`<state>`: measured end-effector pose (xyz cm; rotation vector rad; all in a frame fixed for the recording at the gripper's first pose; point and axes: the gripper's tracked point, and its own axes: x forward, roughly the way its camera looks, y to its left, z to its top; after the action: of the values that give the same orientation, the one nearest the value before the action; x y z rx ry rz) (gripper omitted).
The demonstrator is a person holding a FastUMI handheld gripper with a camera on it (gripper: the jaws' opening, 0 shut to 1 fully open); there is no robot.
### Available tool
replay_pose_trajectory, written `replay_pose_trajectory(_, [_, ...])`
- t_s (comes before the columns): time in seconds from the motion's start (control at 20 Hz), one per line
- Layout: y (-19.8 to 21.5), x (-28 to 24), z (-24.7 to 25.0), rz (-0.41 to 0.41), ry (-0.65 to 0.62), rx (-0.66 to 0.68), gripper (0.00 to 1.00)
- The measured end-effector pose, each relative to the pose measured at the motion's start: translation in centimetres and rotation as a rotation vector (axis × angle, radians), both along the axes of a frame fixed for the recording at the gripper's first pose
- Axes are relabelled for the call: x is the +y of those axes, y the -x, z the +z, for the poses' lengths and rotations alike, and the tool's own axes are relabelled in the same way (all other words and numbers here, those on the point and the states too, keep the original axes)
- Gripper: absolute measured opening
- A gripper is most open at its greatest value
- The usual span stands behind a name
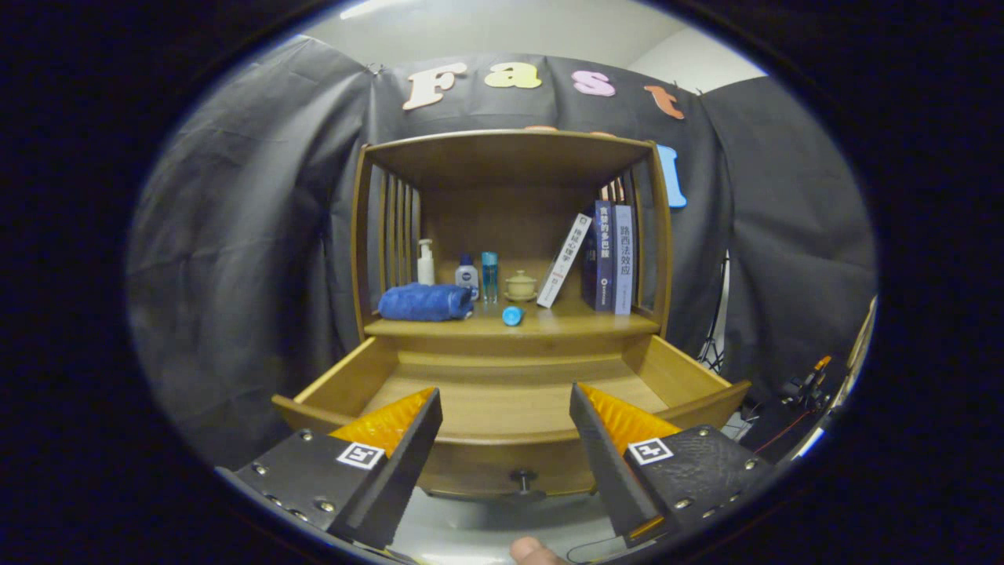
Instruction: Pull open the drawer, take out the items inside it, and place them on the countertop above the cabinet.
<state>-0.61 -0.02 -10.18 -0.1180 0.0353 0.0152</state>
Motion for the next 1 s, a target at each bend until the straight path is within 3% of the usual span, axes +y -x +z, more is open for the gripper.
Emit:
replay_pose_trajectory(0.5, [-0.8, -1.0, -8.6, -0.006, 0.006, 0.105, 0.97])
replay_pose_trajectory(0.8, [-2.2, -0.6, -9.1, -0.014, -0.005, 0.093, 0.98])
replay_pose_trajectory(1.0, [-2.3, -1.4, -9.6, -0.023, 0.066, 0.060, 0.97])
